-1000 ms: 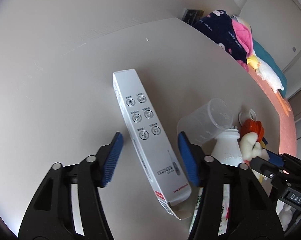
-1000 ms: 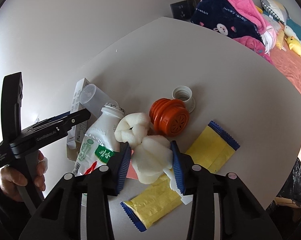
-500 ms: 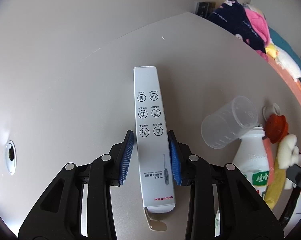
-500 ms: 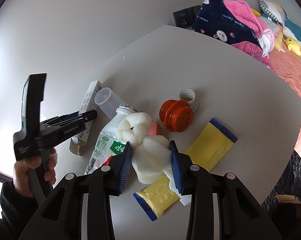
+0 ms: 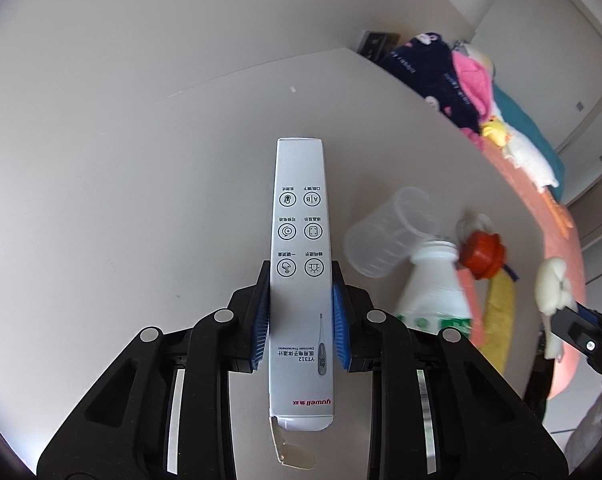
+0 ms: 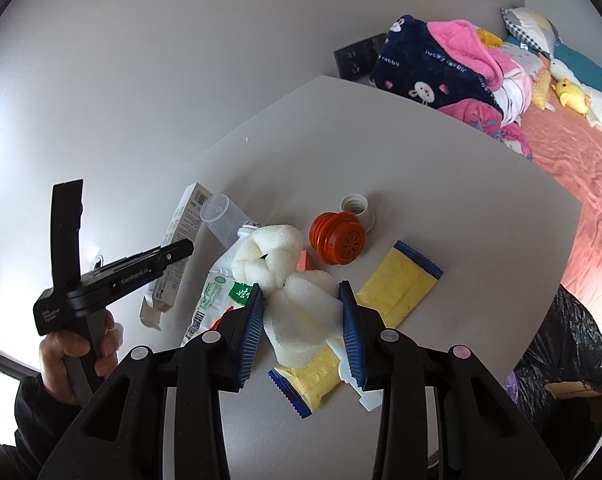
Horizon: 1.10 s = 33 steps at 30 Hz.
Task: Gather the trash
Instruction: 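Grasp the white box with the left tool while the right tool grasps the white plush toy, then carry the white box and plush toy over the trash bag and release both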
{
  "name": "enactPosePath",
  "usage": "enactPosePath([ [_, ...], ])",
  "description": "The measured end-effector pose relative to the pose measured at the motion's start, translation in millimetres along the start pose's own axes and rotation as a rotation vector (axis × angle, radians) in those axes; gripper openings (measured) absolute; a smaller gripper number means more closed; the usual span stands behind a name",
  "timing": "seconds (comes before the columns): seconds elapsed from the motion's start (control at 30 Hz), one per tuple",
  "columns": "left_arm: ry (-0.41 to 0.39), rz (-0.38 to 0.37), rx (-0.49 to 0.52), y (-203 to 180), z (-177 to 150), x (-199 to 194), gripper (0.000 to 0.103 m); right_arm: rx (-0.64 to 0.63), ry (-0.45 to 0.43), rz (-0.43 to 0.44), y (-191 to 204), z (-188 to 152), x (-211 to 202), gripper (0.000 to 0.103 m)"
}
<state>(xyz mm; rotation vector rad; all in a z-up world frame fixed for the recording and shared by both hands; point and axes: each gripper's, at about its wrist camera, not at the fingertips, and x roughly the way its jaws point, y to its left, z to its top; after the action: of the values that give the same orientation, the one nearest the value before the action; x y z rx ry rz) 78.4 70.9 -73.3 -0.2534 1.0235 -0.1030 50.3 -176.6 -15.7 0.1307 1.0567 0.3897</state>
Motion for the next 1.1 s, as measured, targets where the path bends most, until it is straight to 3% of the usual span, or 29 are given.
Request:
enactPosePath([
  [0.43,-0.081,-0.18,0.016,-34,-12,-65,0.027,0.013,-0.091,0.0,-2,-7,-46,0.039],
  [1.1,-0.041,-0.336,0.198,-142,-28,-71,0.027,0.101,-0.214,-0.076,-57,-34,-130,0.039],
])
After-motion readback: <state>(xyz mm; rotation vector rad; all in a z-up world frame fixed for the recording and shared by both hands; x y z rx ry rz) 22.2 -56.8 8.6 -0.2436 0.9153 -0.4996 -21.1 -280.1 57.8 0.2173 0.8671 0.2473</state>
